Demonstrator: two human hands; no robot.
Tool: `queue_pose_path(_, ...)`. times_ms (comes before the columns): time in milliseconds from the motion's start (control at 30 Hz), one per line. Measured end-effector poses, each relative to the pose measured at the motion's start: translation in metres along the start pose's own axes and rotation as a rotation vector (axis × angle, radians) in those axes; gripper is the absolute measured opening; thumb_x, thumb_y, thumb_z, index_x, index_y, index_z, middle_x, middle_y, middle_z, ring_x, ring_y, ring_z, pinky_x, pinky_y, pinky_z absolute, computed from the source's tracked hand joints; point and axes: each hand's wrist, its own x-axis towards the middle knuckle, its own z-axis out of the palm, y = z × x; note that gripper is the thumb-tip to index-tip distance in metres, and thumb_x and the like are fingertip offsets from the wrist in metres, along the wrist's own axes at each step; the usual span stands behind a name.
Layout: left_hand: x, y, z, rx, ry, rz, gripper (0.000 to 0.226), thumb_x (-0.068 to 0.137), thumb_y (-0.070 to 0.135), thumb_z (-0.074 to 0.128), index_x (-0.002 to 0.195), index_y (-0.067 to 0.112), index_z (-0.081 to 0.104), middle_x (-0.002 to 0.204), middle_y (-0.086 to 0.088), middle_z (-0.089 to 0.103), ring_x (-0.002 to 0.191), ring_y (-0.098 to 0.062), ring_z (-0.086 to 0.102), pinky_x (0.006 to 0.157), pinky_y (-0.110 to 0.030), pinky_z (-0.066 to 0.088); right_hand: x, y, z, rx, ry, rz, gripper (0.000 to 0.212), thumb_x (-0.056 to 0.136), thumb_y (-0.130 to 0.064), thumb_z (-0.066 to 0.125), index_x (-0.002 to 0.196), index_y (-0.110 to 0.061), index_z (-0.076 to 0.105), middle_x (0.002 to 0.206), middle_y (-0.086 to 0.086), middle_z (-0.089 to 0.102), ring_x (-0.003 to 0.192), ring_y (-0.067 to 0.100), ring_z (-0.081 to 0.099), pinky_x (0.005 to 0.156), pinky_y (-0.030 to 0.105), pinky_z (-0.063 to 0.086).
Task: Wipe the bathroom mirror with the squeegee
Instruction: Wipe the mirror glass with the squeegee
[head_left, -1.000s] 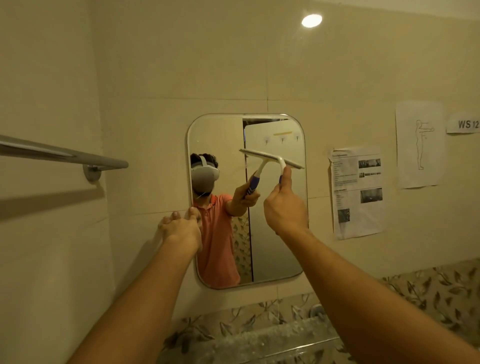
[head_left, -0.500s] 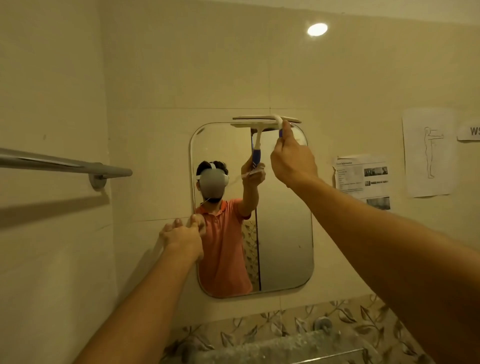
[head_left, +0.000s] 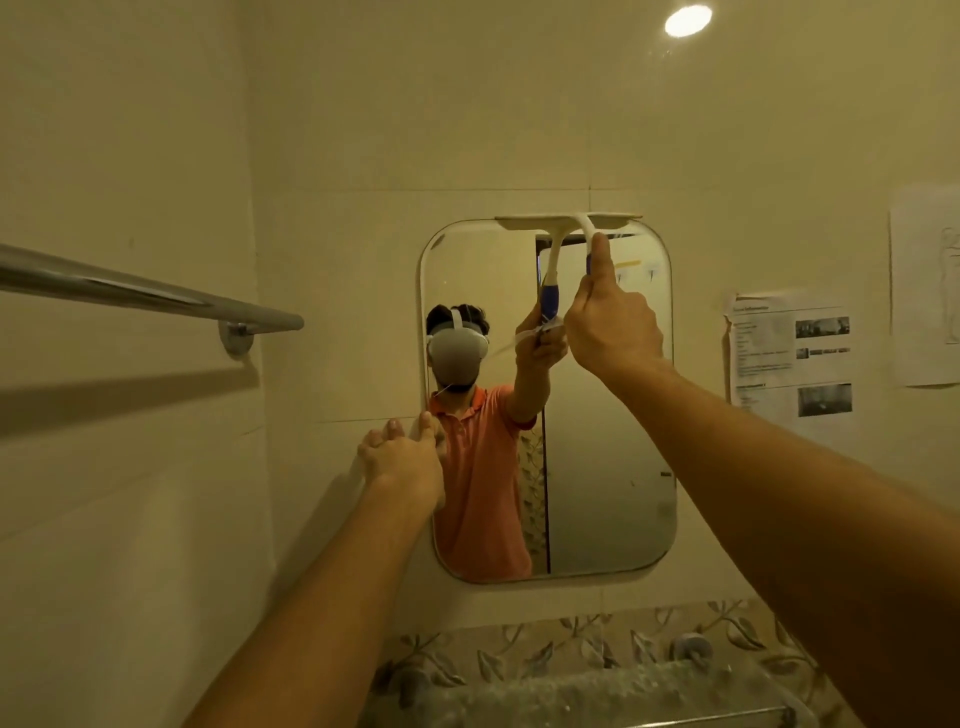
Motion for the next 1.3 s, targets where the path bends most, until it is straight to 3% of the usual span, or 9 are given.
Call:
queue_pose_path(200,-0.001,0.000,0.003,0.009,-0.007,-0.004,0.111,0.087,0.037,0.071,0.158,0.026,-0.014,0.164,-0.022,0.003,0.149,-0.043,0.012,0.120,-0.053,0.022,-0.004,-0.001,0.007,0.015,0.015,0.009,0.067,0.110,-0.027,0.031,0.160,-0.039,-0.012,0.070,0.006,0.050,0.056,0.018,0.050,0.048,0.031,0.038)
queue_pose_path(300,0.002,0.000,0.003,0.016,0.005,-0.004,0.110,0.087,0.038,0.070,0.158,0.024,-0.014,0.164,-0.023,0.003,0.149,-0.044,0.012,0.120,-0.053,0.022,-0.018,-0.001,0.019,0.085,0.029,0.022,0.068,0.109,-0.030,0.033,0.160,-0.039,-0.011,0.071,0.006,0.053,0.056,0.019,0.054,0.051,0.034,0.047)
queue_pose_path(500,0.004,-0.001,0.002,-0.003,-0.047,-0.012,0.112,0.087,0.039,0.071,0.158,0.025,-0.015,0.165,-0.021,0.001,0.150,-0.043,0.010,0.120,-0.053,0.020,-0.070,0.015,0.026,0.071,-0.065,0.053,0.065,0.108,-0.042,0.027,0.160,-0.038,-0.012,0.069,0.005,0.054,0.057,0.020,0.055,0.054,0.039,0.052)
queue_pose_path(833,-0.004,-0.002,-0.008,-0.006,-0.109,-0.009,0.108,0.090,0.037,0.067,0.157,0.025,-0.018,0.165,-0.020,-0.003,0.150,-0.044,0.006,0.121,-0.054,0.018,-0.099,0.025,0.028,0.067,-0.137,0.098,0.063,0.110,-0.038,0.026,0.160,-0.040,-0.012,0.071,0.004,0.056,0.057,0.015,0.054,0.046,0.029,0.040)
queue_pose_path(967,-0.011,0.000,-0.011,-0.017,-0.128,-0.010,0.108,0.091,0.031,0.066,0.156,0.025,-0.019,0.165,-0.020,-0.005,0.151,-0.043,0.005,0.121,-0.053,0.019,-0.083,0.021,0.005,0.136,-0.102,0.080,0.053,0.111,-0.040,0.022,0.160,-0.040,0.002,0.069,0.003,0.053,0.055,0.014,0.049,0.047,0.031,0.040)
queue_pose_path(1033,-0.012,0.000,-0.011,-0.014,-0.122,-0.009,0.107,0.091,0.032,0.066,0.156,0.024,-0.019,0.165,-0.020,-0.005,0.151,-0.041,0.005,0.121,-0.052,0.017,-0.061,0.019,-0.016,0.206,-0.033,0.116,0.051,0.111,-0.040,0.022,0.159,-0.042,0.007,0.071,0.004,0.053,0.056,0.016,0.050,0.050,0.036,0.050)
queue_pose_path(1100,-0.010,0.000,-0.010,-0.023,-0.106,-0.008,0.108,0.090,0.034,0.066,0.157,0.024,-0.018,0.165,-0.021,-0.005,0.151,-0.042,0.004,0.121,-0.052,0.016,-0.036,0.019,-0.034,0.221,0.021,0.180,0.050,0.111,-0.040,0.023,0.159,-0.043,0.008,0.077,0.006,0.054,0.061,0.019,0.055,0.063,0.043,0.061)
queue_pose_path(1167,-0.007,-0.001,-0.010,-0.030,-0.101,-0.018,0.110,0.089,0.036,0.068,0.157,0.025,-0.018,0.165,-0.021,-0.005,0.151,-0.043,0.004,0.121,-0.052,0.016,-0.015,0.020,-0.046,0.194,0.032,0.237,0.049,0.111,-0.038,0.023,0.159,-0.041,0.012,0.081,0.007,0.054,0.066,0.021,0.057,0.070,0.046,0.062)
queue_pose_path(1300,-0.005,-0.002,-0.006,-0.019,-0.073,-0.003,0.110,0.089,0.038,0.068,0.157,0.024,-0.017,0.164,-0.022,-0.003,0.150,-0.044,0.006,0.121,-0.052,0.017,0.002,0.025,-0.049,0.130,0.036,0.274,0.051,0.111,-0.037,0.023,0.160,-0.040,0.009,0.082,0.008,0.053,0.068,0.022,0.058,0.069,0.044,0.062)
